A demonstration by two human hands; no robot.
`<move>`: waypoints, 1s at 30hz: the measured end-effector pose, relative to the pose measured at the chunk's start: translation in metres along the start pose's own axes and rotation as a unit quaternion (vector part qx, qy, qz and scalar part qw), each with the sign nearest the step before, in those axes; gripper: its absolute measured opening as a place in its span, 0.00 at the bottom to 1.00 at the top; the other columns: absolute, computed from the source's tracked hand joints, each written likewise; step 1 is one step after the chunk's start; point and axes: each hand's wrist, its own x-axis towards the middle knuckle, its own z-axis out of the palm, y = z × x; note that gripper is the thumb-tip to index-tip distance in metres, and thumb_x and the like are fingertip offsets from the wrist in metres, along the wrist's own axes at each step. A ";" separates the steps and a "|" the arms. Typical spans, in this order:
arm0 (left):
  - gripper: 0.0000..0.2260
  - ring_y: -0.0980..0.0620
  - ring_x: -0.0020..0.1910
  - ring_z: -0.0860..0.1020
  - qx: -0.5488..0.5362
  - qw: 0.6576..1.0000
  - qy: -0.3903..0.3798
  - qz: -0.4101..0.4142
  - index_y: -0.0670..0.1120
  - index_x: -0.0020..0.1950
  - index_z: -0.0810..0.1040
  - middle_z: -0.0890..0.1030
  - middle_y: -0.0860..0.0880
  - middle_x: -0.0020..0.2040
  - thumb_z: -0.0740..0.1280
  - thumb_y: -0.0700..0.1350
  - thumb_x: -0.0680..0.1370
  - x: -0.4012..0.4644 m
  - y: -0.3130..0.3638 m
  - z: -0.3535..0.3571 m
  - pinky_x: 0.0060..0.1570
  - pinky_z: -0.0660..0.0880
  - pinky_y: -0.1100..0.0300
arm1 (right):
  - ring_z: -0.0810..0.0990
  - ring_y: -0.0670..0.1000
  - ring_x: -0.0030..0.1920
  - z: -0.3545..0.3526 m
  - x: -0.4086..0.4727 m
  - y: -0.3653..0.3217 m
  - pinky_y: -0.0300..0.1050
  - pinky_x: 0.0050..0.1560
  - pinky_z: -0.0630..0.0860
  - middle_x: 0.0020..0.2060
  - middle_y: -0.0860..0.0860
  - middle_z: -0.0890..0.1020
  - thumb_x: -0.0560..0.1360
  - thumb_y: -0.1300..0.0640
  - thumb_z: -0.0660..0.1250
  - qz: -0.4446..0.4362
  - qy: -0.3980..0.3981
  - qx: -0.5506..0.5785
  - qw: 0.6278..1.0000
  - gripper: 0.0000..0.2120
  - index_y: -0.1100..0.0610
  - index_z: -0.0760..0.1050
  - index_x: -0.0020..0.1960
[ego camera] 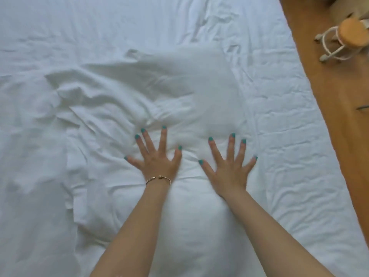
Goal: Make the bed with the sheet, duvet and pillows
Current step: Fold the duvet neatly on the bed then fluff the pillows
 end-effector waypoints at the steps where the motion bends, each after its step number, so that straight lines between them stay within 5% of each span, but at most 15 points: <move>1: 0.32 0.47 0.77 0.36 0.010 1.000 -0.002 -0.001 0.68 0.74 0.37 0.36 0.49 0.78 0.45 0.70 0.72 0.000 0.002 0.001 0.63 0.43 0.23 | 0.33 0.60 0.76 0.002 0.003 0.001 0.74 0.66 0.36 0.77 0.51 0.34 0.73 0.25 0.40 -0.007 -0.021 0.008 1.000 0.33 0.31 0.32 0.73; 8: 0.34 0.48 0.75 0.30 0.025 0.999 -0.030 -0.006 0.66 0.73 0.31 0.30 0.51 0.76 0.42 0.72 0.72 0.008 0.005 0.015 0.63 0.41 0.23 | 0.18 0.60 0.68 0.008 0.036 0.009 0.74 0.63 0.27 0.68 0.48 0.18 0.65 0.20 0.52 -0.073 -0.200 0.112 0.971 0.45 0.28 0.20 0.64; 22: 0.32 0.47 0.76 0.34 0.114 0.993 0.021 -0.020 0.64 0.70 0.25 0.31 0.51 0.77 0.36 0.73 0.72 0.026 0.017 0.031 0.64 0.43 0.24 | 0.16 0.62 0.66 0.039 0.053 0.005 0.68 0.56 0.19 0.67 0.51 0.17 0.62 0.18 0.54 -0.124 -0.145 0.164 0.968 0.52 0.33 0.20 0.67; 26: 0.30 0.47 0.77 0.35 0.145 0.988 -0.008 -0.054 0.64 0.71 0.26 0.32 0.51 0.77 0.38 0.70 0.75 0.014 0.031 0.016 0.67 0.45 0.28 | 0.20 0.63 0.69 0.046 0.054 0.013 0.69 0.58 0.20 0.69 0.52 0.20 0.62 0.18 0.52 -0.129 -0.121 0.163 0.971 0.52 0.34 0.19 0.66; 30: 0.30 0.45 0.77 0.36 0.080 0.992 -0.091 -0.023 0.65 0.75 0.37 0.36 0.52 0.78 0.47 0.67 0.77 -0.058 0.052 0.003 0.69 0.42 0.30 | 0.23 0.64 0.71 0.040 0.048 0.017 0.73 0.64 0.29 0.71 0.53 0.22 0.61 0.17 0.49 -0.124 -0.130 0.152 0.972 0.51 0.35 0.16 0.64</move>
